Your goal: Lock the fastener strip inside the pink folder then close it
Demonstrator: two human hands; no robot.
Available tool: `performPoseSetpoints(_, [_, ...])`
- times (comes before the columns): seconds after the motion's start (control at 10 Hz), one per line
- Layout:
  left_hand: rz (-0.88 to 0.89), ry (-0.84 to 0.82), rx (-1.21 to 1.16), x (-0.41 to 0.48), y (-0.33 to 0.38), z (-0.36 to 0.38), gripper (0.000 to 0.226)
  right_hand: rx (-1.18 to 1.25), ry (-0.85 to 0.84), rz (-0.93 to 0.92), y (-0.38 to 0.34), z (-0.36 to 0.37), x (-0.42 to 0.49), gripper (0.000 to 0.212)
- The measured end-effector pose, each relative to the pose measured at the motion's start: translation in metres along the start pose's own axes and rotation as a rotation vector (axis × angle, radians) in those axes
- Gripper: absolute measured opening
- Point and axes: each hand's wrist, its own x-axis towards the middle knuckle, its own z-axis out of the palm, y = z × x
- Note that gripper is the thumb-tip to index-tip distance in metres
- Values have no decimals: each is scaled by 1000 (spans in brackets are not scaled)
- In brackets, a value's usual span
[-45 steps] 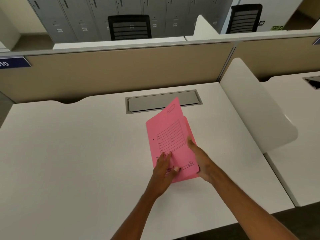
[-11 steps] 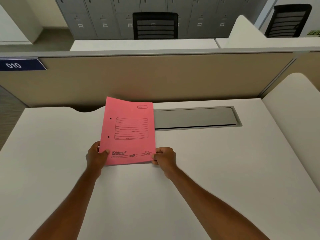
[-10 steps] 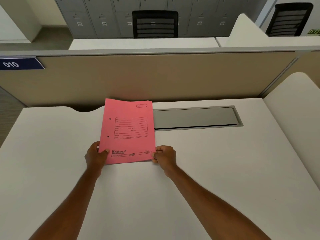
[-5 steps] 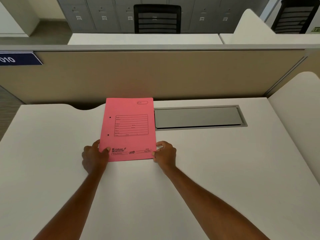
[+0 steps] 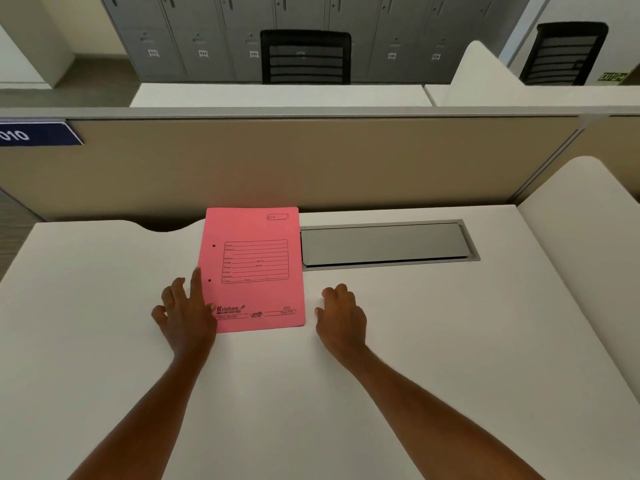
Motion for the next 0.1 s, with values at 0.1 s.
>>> performPoseSetpoints(0.1, [-12,4,-117,5,4,-1,66,-85,-120,-80,7,-5,0,39])
